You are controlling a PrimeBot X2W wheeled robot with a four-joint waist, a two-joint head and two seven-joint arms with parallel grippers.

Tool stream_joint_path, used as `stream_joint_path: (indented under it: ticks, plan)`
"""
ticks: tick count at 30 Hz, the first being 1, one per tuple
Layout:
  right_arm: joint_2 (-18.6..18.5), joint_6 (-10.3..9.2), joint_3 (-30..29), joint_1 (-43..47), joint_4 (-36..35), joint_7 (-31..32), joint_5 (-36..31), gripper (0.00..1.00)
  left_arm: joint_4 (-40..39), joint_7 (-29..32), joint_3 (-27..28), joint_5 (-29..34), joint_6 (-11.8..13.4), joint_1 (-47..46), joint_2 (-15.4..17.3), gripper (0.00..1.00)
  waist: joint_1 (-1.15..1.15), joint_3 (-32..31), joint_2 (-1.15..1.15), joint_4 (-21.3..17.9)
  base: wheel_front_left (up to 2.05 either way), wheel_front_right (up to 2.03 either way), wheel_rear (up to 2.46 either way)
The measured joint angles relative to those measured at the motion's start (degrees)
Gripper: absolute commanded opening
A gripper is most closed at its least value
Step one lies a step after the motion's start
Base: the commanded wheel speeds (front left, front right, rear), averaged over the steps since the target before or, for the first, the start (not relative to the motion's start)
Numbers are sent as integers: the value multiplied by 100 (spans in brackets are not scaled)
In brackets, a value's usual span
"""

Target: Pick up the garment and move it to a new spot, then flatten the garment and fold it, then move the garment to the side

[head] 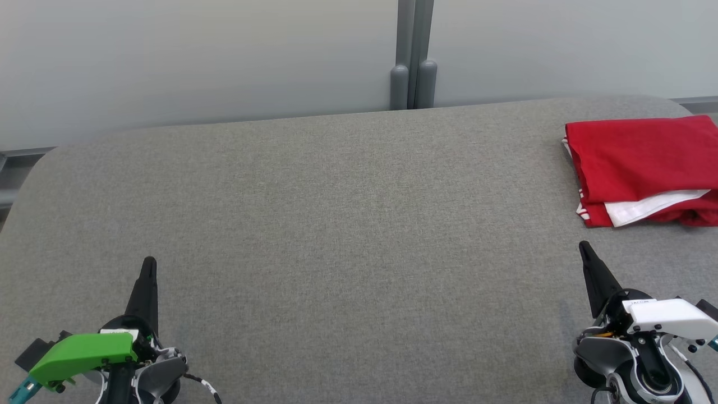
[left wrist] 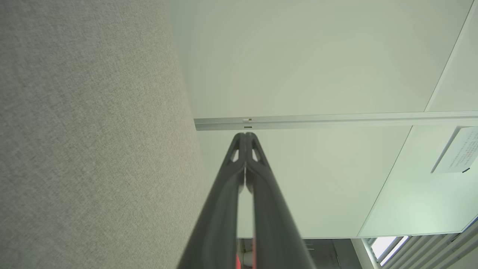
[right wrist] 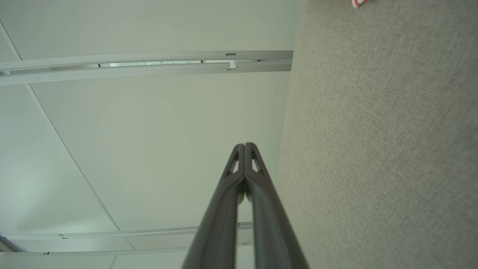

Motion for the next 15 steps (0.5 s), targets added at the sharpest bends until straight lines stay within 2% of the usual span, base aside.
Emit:
stream_joint_path:
  ticks: [15]
  plan:
    - [0, 0, 0, 0, 0, 1, 1, 0, 0, 0, 0, 0, 0, 0, 0, 0, 0, 0, 0, 0, 0, 0, 0]
